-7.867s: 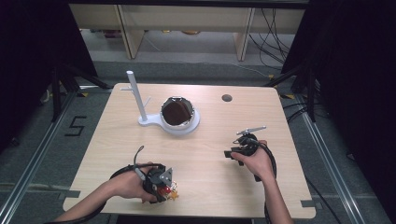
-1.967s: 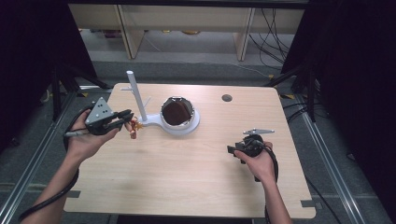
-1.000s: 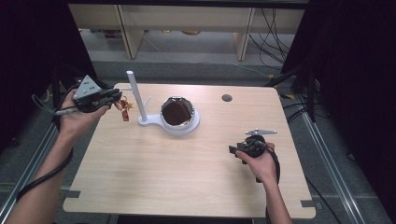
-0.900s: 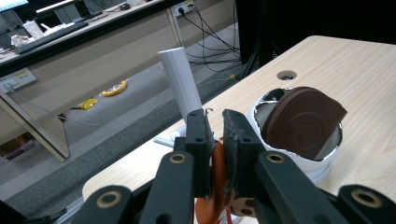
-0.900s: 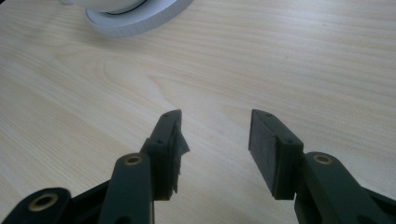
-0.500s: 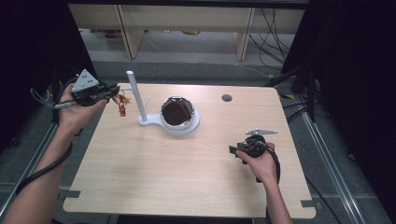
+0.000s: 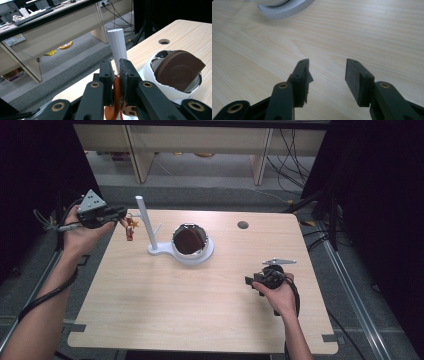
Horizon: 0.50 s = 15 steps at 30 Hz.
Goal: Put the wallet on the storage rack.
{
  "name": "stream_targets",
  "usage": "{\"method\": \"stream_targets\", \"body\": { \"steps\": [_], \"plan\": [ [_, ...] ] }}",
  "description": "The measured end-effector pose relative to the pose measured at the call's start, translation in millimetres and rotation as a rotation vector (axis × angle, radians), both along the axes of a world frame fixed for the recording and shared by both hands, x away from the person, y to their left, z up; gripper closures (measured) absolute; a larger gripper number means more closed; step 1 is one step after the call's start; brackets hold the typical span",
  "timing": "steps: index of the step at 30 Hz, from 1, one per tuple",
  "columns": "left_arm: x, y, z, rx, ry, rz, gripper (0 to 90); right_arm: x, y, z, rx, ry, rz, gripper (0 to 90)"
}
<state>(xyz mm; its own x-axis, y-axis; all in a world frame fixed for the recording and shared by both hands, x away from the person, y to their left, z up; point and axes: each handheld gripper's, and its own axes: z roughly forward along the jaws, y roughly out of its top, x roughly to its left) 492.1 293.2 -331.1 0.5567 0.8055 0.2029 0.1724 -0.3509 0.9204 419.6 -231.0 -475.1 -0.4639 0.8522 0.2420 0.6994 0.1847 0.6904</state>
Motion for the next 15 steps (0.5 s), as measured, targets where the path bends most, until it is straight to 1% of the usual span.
{"method": "stream_targets", "body": {
  "steps": [4,5,8,13,15],
  "plan": [
    [3.4,0.7,-2.2,-0.004,0.012,0.004,80.5,0.0,-0.6,0.1,0.002,-0.002,0.003,55.1],
    [4.1,0.9,-2.9,-0.005,0.014,0.005,80.5,-0.7,-0.7,0.7,0.003,0.008,-0.001,55.1],
    [7.0,1.9,-5.7,-0.017,0.023,0.01,80.5,-0.3,-1.2,0.4,-0.001,0.003,-0.004,55.1],
    [8.5,2.6,-7.0,-0.029,0.025,0.017,80.5,-0.7,-0.9,0.6,-0.004,0.009,-0.001,55.1],
    [9.0,2.3,-6.8,-0.024,0.025,0.015,80.5,-0.7,-0.5,0.2,-0.003,0.011,-0.001,55.1]
  ]
}}
